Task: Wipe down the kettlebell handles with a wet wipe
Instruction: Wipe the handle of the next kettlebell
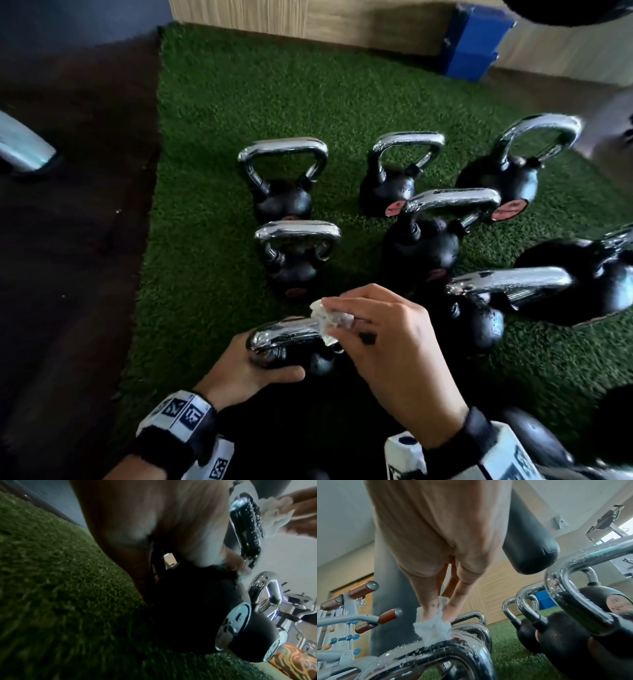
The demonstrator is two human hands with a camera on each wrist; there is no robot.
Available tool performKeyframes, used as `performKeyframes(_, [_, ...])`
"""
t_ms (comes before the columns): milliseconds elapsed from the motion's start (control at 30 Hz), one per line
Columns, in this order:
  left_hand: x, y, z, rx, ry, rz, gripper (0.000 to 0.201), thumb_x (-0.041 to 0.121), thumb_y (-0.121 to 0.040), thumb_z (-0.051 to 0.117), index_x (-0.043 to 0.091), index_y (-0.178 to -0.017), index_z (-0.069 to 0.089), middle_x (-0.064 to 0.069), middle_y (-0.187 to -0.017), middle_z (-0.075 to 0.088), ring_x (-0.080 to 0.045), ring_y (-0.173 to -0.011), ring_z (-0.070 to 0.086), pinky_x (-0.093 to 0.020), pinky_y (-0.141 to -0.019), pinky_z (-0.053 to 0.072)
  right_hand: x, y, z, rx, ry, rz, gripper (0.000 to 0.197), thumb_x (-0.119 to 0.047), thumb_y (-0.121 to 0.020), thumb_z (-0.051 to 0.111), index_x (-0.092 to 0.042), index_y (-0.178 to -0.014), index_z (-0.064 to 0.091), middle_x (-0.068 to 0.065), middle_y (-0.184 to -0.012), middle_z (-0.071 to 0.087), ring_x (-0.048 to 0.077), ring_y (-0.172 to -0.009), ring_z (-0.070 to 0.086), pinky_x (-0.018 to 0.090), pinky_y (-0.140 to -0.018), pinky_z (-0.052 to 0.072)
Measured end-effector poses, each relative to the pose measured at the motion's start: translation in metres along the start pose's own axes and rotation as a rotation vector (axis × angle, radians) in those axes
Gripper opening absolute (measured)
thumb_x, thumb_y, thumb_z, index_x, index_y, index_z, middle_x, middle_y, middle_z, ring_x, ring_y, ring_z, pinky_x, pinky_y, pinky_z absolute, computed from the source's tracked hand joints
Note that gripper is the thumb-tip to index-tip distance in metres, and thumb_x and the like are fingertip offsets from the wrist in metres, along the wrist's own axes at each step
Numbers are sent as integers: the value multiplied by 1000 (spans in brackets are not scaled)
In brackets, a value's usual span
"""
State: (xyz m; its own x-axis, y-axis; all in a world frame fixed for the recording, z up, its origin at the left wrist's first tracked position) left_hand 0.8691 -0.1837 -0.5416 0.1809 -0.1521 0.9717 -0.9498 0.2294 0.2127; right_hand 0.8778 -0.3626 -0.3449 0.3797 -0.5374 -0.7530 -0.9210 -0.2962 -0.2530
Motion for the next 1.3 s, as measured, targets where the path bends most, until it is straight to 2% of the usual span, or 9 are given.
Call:
performKeyframes(233, [4, -9, -6, -57, -88, 64, 70, 44, -68, 94, 34, -132, 66, 14, -131, 69, -6, -127, 61, -29, -110, 46, -13, -13, 21, -154, 148, -36, 28, -10, -80, 81, -27, -102, 80, -13, -89, 67, -6, -71, 58, 4, -70, 43])
performKeyframes(400, [5, -11, -5, -59, -125, 107, 70, 43, -73, 92, 42, -135, 61, 17, -138, 64, -3, -133, 56, -26, -114, 41, -15, -12, 35, -216, 266, -22, 26, -12, -88, 74, -23, -111, 78, -7, -96, 64, -5, -67, 46, 3, -71, 40])
performKeyframes(533, [5, -11, -3, -70, -196, 101, 73, 49, -75, 89, 44, -140, 56, 22, -142, 59, 0, -137, 50, -33, -119, 38, -6, -6, 18, -174, 320, 48, 24, -5, -86, 70, -20, -102, 80, -3, -93, 65, 9, -77, 63, 21, -75, 52])
performKeyframes(667, [4, -8, -4, -48, -211, 55, 77, 53, -72, 89, 37, -140, 58, 19, -142, 61, -2, -137, 51, -41, -121, 36, 17, -7, 1, -118, 409, 147, 31, 6, -83, 66, -16, -99, 80, 2, -98, 70, 18, -91, 68, 15, -74, 49])
performKeyframes(833, [6, 0, -3, -16, -187, -1, 78, 61, -62, 89, 38, -132, 64, 17, -135, 66, -1, -131, 56, -39, -119, 39, 28, -1, -4, -14, 290, 161, 22, 2, -81, 72, -15, -92, 82, 0, -87, 75, -7, -65, 50, -5, -62, 35])
performKeyframes(900, [7, 2, -4, -12, -181, -21, 75, 63, -60, 89, 40, -128, 65, 17, -132, 68, -1, -129, 58, -38, -118, 40, 42, 1, -3, -12, 277, 216, 12, -7, -82, 75, -16, -83, 82, 0, -74, 75, -5, -58, 53, 5, -56, 39])
performKeyframes(1033, [10, 4, -2, -24, -177, -36, 68, 60, -61, 89, 44, -123, 65, 16, -132, 68, -3, -129, 58, -40, -118, 40, 77, 8, 16, -169, 324, 387, 12, -10, -84, 72, -16, -88, 82, 6, -79, 73, 22, -82, 68, 20, -62, 41])
performKeyframes(1133, [9, 2, -2, -44, -188, -48, 66, 70, -56, 88, 54, -117, 66, 19, -131, 68, -2, -128, 58, -39, -118, 41, 90, 8, 20, -160, 277, 414, 11, -10, -78, 73, -18, -80, 81, -2, -67, 69, 20, -77, 69, 25, -61, 50])
performKeyframes(1300, [4, 1, -3, -41, -184, -104, 63, 71, -47, 91, 59, -105, 71, 21, -121, 72, 0, -120, 63, -36, -113, 45, 100, 10, 34, -212, 222, 478, 5, -7, -68, 79, -11, -70, 76, 7, -69, 73, 23, -76, 72, 42, -72, 60])
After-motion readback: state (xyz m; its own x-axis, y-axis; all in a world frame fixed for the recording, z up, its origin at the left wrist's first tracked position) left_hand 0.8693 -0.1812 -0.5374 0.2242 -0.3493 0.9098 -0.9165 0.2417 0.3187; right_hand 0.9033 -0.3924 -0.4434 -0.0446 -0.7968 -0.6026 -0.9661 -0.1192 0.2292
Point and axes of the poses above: each hand's wrist, its own y-axis away from the middle knuckle, its own z-axis out of the palm, x = y × z, the point moved 8 cm from there along -y, towards the middle knuckle
